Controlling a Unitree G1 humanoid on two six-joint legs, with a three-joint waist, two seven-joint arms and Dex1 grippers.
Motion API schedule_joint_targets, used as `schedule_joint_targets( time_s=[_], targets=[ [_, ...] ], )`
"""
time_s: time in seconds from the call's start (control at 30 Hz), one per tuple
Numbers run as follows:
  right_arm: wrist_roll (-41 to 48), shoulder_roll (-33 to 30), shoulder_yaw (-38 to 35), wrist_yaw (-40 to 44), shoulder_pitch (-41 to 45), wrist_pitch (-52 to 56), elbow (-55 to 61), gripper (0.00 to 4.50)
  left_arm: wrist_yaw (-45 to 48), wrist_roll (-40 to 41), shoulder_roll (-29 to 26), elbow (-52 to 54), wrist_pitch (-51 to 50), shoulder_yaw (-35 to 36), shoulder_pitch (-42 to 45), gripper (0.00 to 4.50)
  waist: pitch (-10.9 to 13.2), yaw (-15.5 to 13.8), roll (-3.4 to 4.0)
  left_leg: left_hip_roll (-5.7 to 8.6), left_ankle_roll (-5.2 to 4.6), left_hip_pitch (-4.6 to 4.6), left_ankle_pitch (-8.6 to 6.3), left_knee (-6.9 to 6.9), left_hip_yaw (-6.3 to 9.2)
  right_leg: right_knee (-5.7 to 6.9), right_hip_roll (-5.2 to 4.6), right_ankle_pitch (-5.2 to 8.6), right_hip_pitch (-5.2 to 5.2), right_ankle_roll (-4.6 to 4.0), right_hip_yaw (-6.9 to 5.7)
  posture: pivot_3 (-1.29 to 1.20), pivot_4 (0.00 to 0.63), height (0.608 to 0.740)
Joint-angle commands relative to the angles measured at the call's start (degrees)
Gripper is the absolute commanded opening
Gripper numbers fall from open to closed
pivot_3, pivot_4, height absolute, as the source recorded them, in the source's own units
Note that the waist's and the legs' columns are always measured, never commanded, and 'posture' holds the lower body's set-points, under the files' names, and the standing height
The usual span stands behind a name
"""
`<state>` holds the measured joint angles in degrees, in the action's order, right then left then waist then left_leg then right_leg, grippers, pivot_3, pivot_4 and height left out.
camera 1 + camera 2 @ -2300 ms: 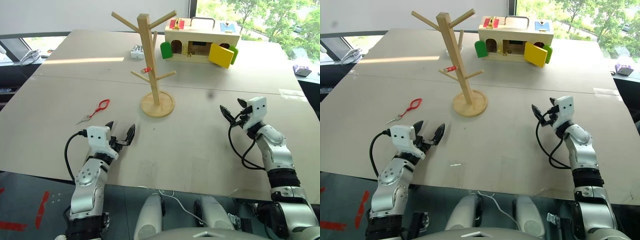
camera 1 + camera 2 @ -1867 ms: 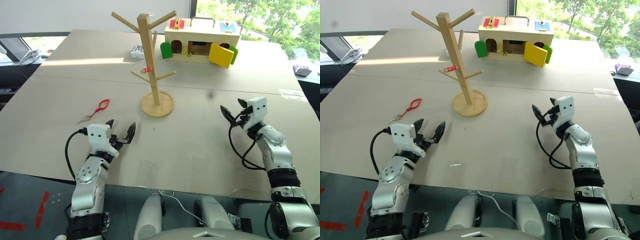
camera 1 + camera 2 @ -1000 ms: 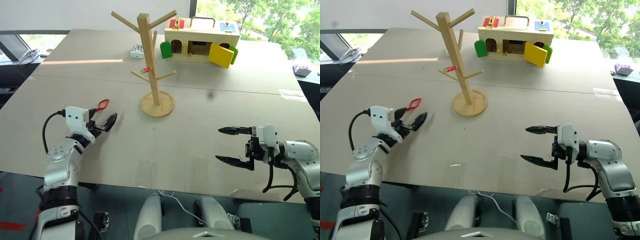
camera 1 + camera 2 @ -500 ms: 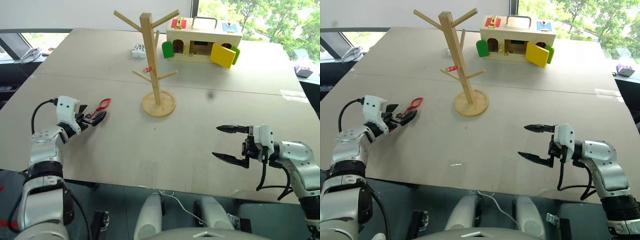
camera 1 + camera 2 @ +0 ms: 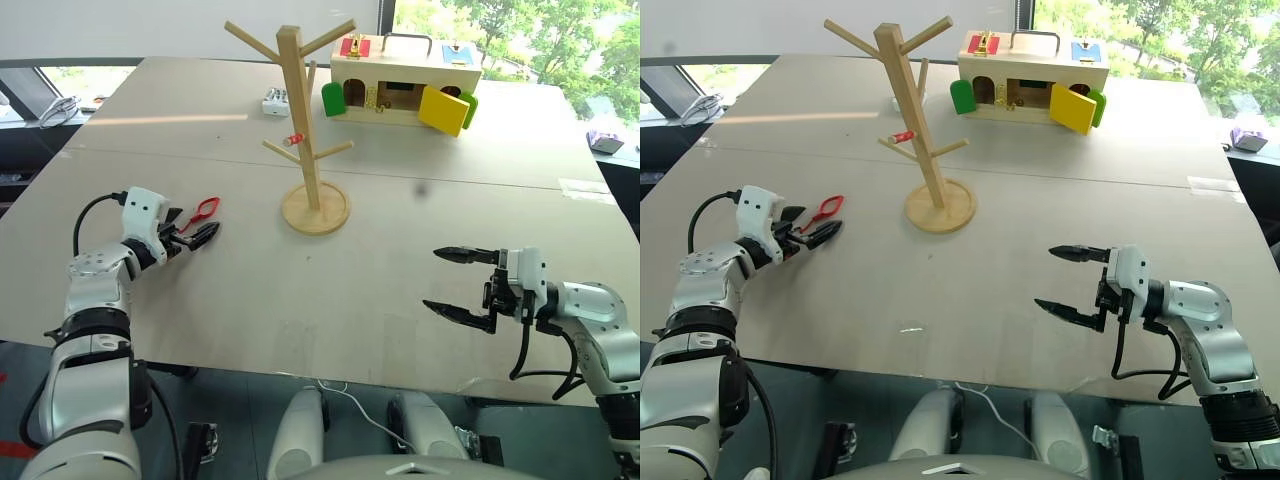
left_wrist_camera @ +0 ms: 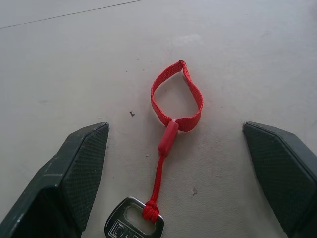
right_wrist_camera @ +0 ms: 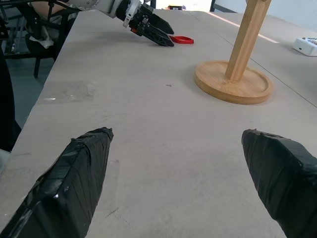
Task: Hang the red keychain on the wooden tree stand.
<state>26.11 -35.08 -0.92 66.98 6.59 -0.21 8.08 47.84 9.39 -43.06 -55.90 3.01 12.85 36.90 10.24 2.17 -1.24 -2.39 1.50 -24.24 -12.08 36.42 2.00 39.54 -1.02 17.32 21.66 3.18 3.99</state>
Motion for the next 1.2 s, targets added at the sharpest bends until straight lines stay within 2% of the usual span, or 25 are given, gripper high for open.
schedule_joint_targets(
  time_s=[0.03,0.23,0.27,0.37,0.43,0.5,0.67,0.87,1.07,1.2],
  targets=[
    [0.9,-0.4,-1.3,-0.1,0.7,-0.5,1.7,4.5,0.3,-0.3,-1.0,-0.8,0.1,0.0,-0.4,3.2,0.0,0.0,0.0,0.0,0.0,0.01,0.0,0.0,0.0,0.01,0.0,0.0,0.0,0.0,0.0,0.0,0.15,0.74],
    [1.1,-0.6,-1.4,0.1,1.2,-0.3,1.3,4.5,0.5,-0.2,-1.0,-1.3,0.0,0.4,-0.8,0.25,0.0,0.1,0.0,0.0,0.0,0.04,0.0,0.03,-0.01,0.12,0.0,0.0,0.0,0.0,0.01,0.0,0.15,0.74],
    [1.1,-0.6,-1.4,0.1,1.3,-0.3,1.2,4.5,0.4,-0.3,-1.0,-1.4,0.0,0.4,-0.9,0.12,0.0,0.1,0.0,0.0,0.0,0.05,0.0,0.03,-0.01,0.12,0.0,0.0,0.0,0.0,0.01,0.0,0.15,0.74],
    [0.7,-0.3,-1.7,-0.4,1.6,-1.1,0.9,4.5,-0.1,-0.1,-0.7,-1.1,0.2,0.7,-1.6,0.12,0.0,0.1,0.0,0.0,0.0,0.05,0.0,0.03,-0.01,0.13,0.0,0.0,0.0,0.0,0.02,0.0,0.15,0.74],
    [0.4,0.1,-2.6,-1.9,2.3,-1.7,0.6,4.5,-0.9,1.3,0.3,2.8,0.4,1.8,-3.3,0.12,0.0,0.3,0.01,0.0,0.0,0.07,0.0,0.03,-0.02,0.15,0.0,0.0,0.0,0.0,0.03,0.0,0.15,0.74],
    [1.1,-0.1,-3.9,-3.3,2.9,-1.1,0.9,4.5,-0.8,4.2,2.4,12.4,-0.6,2.9,-7.1,0.12,0.0,0.3,0.01,-0.01,0.0,0.1,0.0,0.03,-0.07,0.17,0.0,0.0,0.01,0.0,0.1,0.0,0.15,0.74],
    [7.2,-3.0,-8.8,-4.4,3.3,5.4,4.3,4.5,-8.9,10.5,10.4,47.6,-9.7,3.2,-18.1,0.12,0.0,-0.7,0.0,-0.01,0.01,-0.03,0.0,0.11,0.01,0.16,-0.11,-0.01,0.0,-0.02,0.03,0.0,0.15,0.74],
    [17.7,-10.0,-14.7,-2.3,5.9,16.3,7.5,4.5,-21.0,15.2,19.9,75.0,-16.0,2.1,-22.1,0.12,0.0,-1.4,0.01,0.03,-0.01,-0.19,-0.01,0.3,0.09,0.16,-0.13,-0.01,0.0,-0.01,-0.04,0.0,0.15,0.74],
    [24.3,-14.7,-18.0,-1.8,9.9,23.5,8.9,4.5,-25.8,16.3,24.0,86.0,-19.4,-1.6,-25.0,0.12,0.0,-1.0,0.01,-0.05,-0.02,-0.08,-0.01,0.29,0.07,0.16,0.04,-0.01,-0.04,-0.01,0.01,0.0,0.15,0.74],
    [24.1,-15.4,-17.8,-1.3,11.7,24.5,8.0,4.5,-26.3,15.3,25.3,86.3,-18.9,-2.9,-26.6,0.12,0.0,-1.3,0.0,0.01,-0.03,-0.14,-0.02,0.37,0.03,0.14,-0.01,-0.01,-0.03,0.0,0.05,0.0,0.15,0.74]
  ],
)
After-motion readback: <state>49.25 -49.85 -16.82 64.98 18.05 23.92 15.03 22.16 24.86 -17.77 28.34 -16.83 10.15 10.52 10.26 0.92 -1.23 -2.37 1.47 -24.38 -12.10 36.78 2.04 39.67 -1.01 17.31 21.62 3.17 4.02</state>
